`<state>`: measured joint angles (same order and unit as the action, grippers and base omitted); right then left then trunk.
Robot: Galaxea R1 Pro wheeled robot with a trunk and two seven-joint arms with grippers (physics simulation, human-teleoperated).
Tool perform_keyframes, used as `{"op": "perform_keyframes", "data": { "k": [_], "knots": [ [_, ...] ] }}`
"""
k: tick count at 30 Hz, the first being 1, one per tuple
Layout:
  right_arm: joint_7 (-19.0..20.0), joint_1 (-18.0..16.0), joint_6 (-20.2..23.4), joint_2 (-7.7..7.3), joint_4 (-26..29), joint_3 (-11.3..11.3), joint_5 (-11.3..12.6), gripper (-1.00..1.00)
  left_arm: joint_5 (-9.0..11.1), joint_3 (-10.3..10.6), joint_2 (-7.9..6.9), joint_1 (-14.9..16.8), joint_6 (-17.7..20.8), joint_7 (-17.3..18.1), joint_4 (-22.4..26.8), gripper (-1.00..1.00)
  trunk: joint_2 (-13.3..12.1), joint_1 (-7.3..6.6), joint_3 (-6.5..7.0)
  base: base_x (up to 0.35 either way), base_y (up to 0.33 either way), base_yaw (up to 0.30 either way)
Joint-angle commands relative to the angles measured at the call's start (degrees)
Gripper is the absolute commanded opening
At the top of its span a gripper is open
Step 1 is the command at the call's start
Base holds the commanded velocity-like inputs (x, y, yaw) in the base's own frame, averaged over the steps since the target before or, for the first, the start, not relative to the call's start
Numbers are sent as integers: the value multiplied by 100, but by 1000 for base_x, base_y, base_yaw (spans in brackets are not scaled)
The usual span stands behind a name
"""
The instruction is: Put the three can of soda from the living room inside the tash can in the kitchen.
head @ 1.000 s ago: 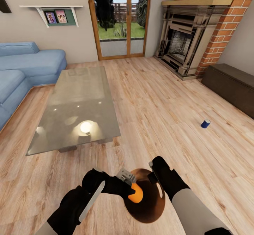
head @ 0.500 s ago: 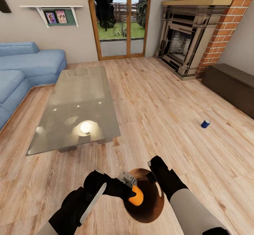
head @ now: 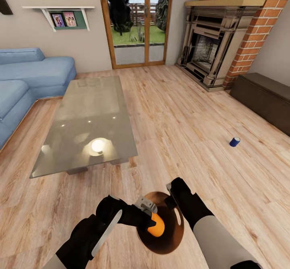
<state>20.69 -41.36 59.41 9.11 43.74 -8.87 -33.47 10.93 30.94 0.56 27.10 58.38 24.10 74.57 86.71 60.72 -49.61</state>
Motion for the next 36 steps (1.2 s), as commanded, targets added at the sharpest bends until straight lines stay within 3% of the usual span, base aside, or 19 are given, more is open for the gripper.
{"op": "perform_keyframes", "data": {
  "k": [1,8,26,27,36],
  "knots": [
    [49,-4,59,4,1,1,383,-100,-185,0,-3,-2,-29,-44,-15,-100,0,0,0,0,0,0],
    [54,-5,59,87,138,-1,384,-100,-188,0,-3,-2,-29,-70,-20,-100,0,0,0,0,0,0],
    [120,-10,59,88,301,-9,410,-100,-196,0,-3,-2,-29,-137,-21,-100,0,0,0,0,0,0],
    [121,-11,59,88,301,-9,411,-100,-195,0,-3,-2,-29,-154,-21,100,0,0,0,0,0,0],
    [122,-11,59,88,302,-9,411,-100,-188,0,-3,-2,-29,-194,-21,100,0,0,0,0,0,0]
  ]
}}
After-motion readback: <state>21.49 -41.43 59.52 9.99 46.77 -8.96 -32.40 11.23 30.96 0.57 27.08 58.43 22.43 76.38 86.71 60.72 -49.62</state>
